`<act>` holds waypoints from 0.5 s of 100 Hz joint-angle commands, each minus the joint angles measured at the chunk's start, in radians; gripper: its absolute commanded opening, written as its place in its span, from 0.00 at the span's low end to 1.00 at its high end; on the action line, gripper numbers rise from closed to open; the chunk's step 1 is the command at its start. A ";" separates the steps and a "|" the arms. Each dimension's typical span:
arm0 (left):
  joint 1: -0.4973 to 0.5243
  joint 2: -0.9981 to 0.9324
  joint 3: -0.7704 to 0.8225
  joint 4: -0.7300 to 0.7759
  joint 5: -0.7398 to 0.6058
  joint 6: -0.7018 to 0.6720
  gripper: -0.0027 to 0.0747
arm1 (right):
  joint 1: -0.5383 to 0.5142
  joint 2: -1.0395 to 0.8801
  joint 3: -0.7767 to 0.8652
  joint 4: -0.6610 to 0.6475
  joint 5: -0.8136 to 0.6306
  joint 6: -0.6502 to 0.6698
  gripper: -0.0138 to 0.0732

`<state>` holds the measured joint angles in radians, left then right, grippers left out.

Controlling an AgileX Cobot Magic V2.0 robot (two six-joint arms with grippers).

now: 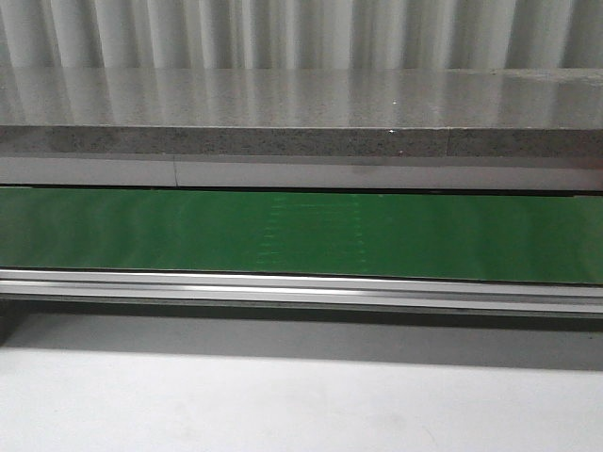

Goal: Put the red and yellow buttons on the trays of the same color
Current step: 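Grasp the arriving yellow button with the right gripper, then lower the yellow button into the yellow tray and open the right gripper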

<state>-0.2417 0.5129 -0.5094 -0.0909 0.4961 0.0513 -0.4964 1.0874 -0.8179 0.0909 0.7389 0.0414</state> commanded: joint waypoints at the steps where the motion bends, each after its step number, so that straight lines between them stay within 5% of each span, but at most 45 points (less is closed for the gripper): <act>1: -0.007 0.000 -0.027 -0.013 -0.068 -0.002 0.01 | -0.065 -0.029 -0.008 -0.017 -0.039 0.007 0.27; 24: -0.007 0.000 -0.027 -0.013 -0.068 -0.002 0.01 | -0.215 -0.026 0.066 -0.019 -0.102 0.031 0.27; 50: -0.007 0.000 -0.027 -0.013 -0.068 -0.002 0.01 | -0.258 0.073 0.133 -0.018 -0.229 0.033 0.27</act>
<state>-0.2417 0.5129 -0.5094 -0.0909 0.4961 0.0513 -0.7441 1.1377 -0.6669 0.0740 0.5876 0.0682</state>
